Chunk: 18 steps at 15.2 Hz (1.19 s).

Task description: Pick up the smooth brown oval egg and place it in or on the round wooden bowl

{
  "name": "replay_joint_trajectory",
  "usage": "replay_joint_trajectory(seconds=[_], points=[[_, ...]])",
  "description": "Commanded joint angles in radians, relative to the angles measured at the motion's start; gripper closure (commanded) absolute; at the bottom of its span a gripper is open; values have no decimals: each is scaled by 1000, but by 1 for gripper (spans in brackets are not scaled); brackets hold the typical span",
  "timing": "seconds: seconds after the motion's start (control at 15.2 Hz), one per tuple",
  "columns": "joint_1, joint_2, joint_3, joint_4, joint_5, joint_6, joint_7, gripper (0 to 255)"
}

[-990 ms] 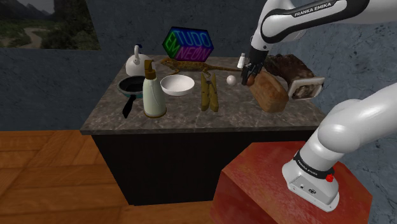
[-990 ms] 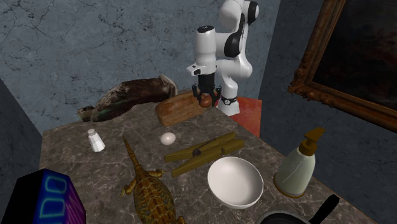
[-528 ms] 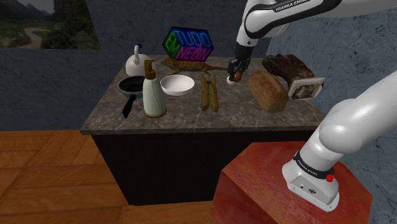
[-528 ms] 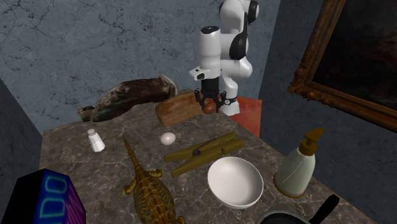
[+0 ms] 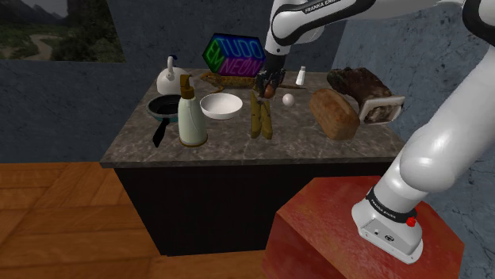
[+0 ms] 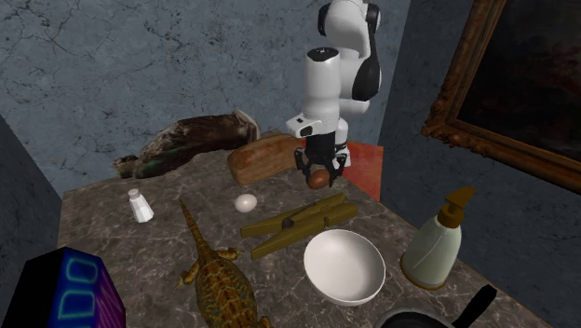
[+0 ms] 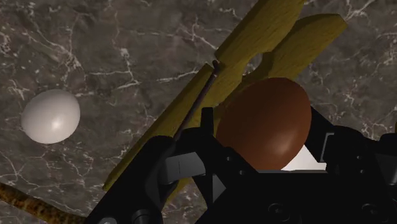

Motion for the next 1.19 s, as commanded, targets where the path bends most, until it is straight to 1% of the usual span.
replay_joint_trajectory(seconds=[0.0,0.26,0.53,0.79,0.86,1.12], points=[[10,72,11,88,0,-15,23,255],[33,213,31,268,-7,-51,70,255],[58,365,45,478,-18,-107,114,255],[85,539,53,738,-31,-191,154,255],[95,604,55,841,-35,-228,166,255],[95,608,54,793,-34,-176,164,255]])
